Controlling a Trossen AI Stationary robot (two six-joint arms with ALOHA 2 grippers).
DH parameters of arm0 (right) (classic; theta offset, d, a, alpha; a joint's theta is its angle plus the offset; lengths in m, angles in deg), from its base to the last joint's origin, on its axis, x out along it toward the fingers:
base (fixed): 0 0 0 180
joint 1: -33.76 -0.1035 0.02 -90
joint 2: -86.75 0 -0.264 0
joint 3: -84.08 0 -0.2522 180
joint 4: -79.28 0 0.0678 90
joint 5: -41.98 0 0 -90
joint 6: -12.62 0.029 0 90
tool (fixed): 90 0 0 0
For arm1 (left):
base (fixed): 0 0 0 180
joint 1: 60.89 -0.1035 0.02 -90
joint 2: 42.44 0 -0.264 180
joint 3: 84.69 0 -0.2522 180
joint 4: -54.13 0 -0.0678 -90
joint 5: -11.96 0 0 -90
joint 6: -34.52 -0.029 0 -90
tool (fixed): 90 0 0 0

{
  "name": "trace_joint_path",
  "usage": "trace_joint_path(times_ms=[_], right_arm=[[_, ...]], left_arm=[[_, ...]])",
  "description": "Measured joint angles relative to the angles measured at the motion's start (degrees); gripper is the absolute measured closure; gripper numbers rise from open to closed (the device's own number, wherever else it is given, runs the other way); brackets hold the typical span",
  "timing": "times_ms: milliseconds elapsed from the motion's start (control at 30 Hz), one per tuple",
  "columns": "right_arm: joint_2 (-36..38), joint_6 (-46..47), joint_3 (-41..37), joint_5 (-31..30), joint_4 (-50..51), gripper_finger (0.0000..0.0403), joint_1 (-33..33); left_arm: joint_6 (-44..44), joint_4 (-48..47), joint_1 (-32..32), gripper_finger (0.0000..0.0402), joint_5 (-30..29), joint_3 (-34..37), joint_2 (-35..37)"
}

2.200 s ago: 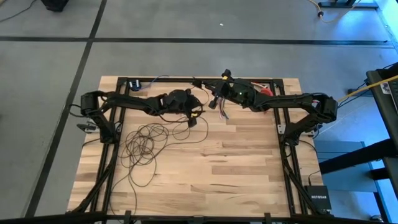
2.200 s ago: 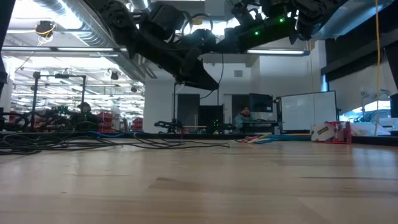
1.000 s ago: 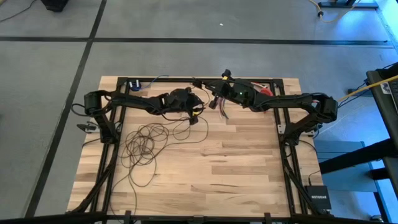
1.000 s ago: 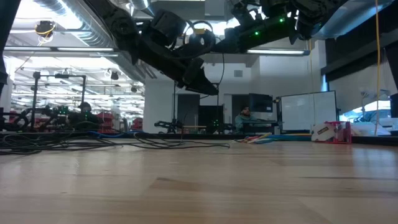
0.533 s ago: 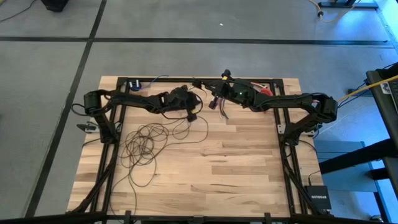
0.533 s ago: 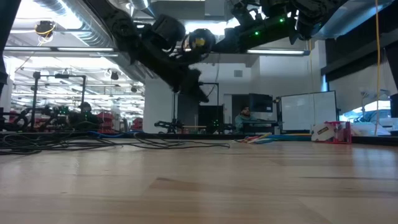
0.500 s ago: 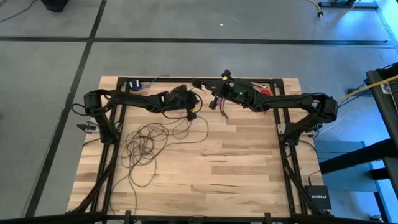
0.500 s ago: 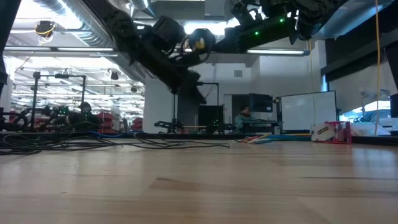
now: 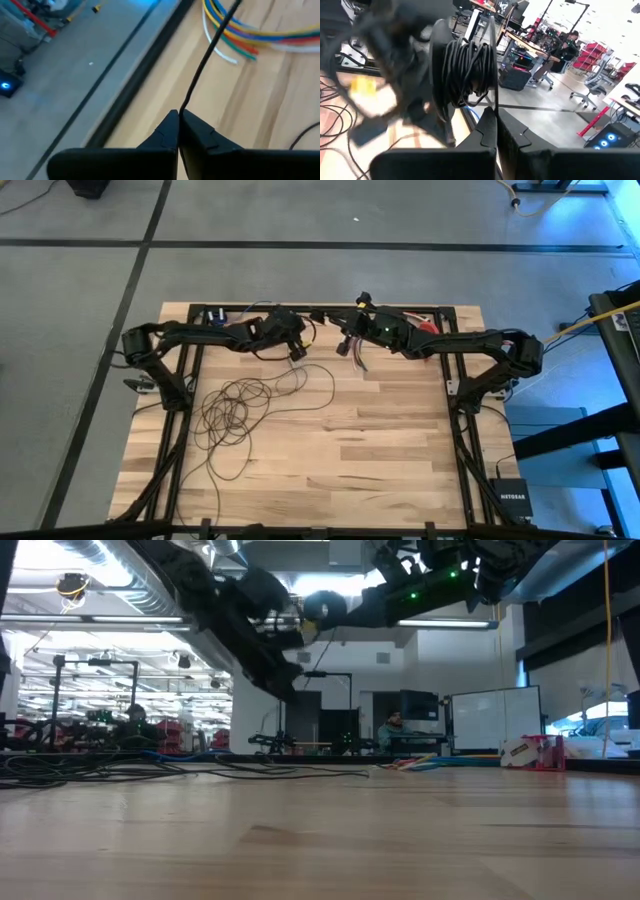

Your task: Coiling cords

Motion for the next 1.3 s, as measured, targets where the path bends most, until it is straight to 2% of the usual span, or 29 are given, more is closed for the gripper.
trace_joint_path(times_ms=[333, 500, 700, 867, 1033, 1200, 1300], right_arm=[[0.0, -0.4, 0.0, 1.6, 0.7, 0.0402, 0.0], [0.0, -0.4, 0.0, 2.0, 0.7, 0.0402, 0.0], [0.0, -1.5, 0.1, 2.0, 0.8, 0.0402, 0.0], [0.0, -2.1, 0.1, 1.0, 0.9, 0.0402, 0.0], [0.0, -2.2, 0.1, 1.0, 0.9, 0.0402, 0.0], [-0.8, -2.2, 0.1, 0.9, 0.6, 0.0402, 0.0], [-0.9, -2.2, 0.1, -1.2, 0.3, 0.0402, 0.0]], left_arm=[[-3.5, -6.5, -3.4, 0.0399, -0.3, 0.0, 14.0], [-4.3, -9.1, -6.2, 0.0398, -0.1, 0.0, 18.8], [-3.2, -7.3, -7.6, 0.0397, 1.1, 0.0, 22.4], [-0.7, -3.2, -5.7, 0.0400, 3.9, 0.0, 26.2], [2.0, 3.5, -2.0, 0.0396, 6.4, 0.0, 26.6], [3.8, 9.8, 2.0, 0.0395, 6.5, 0.0, 23.9], [3.4, 12.3, 4.6, 0.0395, 6.4, -0.1, 22.0]])
